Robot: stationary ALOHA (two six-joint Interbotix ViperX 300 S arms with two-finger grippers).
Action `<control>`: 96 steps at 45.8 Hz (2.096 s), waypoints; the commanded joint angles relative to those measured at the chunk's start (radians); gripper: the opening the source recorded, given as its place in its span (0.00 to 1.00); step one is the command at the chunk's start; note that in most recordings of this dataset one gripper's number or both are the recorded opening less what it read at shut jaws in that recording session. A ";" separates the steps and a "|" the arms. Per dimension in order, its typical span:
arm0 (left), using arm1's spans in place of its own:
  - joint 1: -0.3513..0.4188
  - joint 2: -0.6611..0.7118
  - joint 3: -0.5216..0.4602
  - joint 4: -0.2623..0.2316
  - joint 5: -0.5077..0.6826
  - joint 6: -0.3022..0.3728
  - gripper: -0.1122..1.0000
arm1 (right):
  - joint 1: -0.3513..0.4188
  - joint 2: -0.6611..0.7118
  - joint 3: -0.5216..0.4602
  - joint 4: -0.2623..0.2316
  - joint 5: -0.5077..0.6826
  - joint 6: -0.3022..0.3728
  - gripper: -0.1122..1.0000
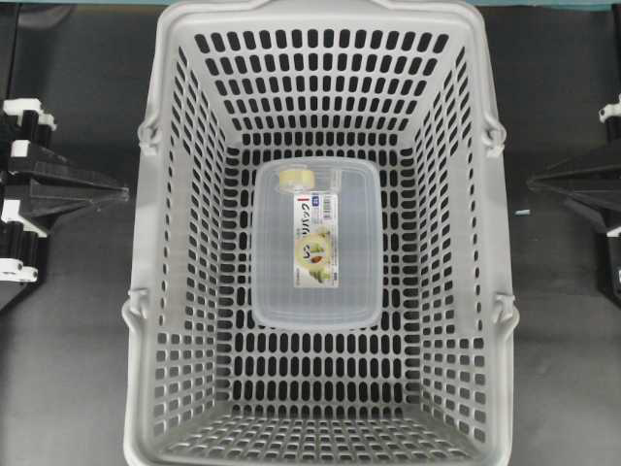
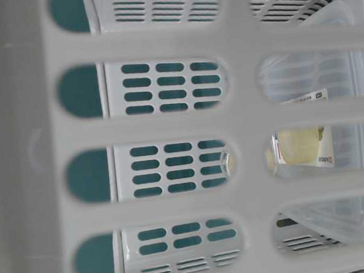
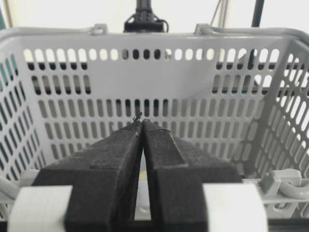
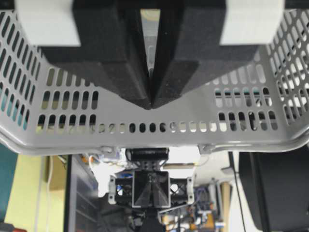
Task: Pick up the cellophane tape from the shopping basket with the left arm.
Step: 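Move the open left gripper over the basket toward the tape roll, then lower the left gripper into the container and close on the tape roll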
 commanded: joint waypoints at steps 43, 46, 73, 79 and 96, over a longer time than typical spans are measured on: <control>-0.031 0.661 -0.885 0.041 1.051 -0.034 0.10 | 0.002 -0.071 -0.044 0.005 0.296 0.006 0.37; -0.028 0.706 -0.917 0.041 1.089 -0.034 0.10 | 0.005 -0.072 -0.044 0.005 0.295 0.005 0.53; -0.028 0.986 -1.040 0.041 1.143 -0.026 0.92 | 0.009 -0.080 -0.044 0.005 0.295 0.005 0.82; -0.029 1.051 -1.049 0.041 1.144 -0.026 0.91 | 0.009 -0.086 -0.044 0.005 0.295 0.005 0.82; -0.026 1.131 -1.035 0.041 1.149 -0.026 0.91 | 0.008 -0.107 -0.040 0.005 0.284 0.000 0.81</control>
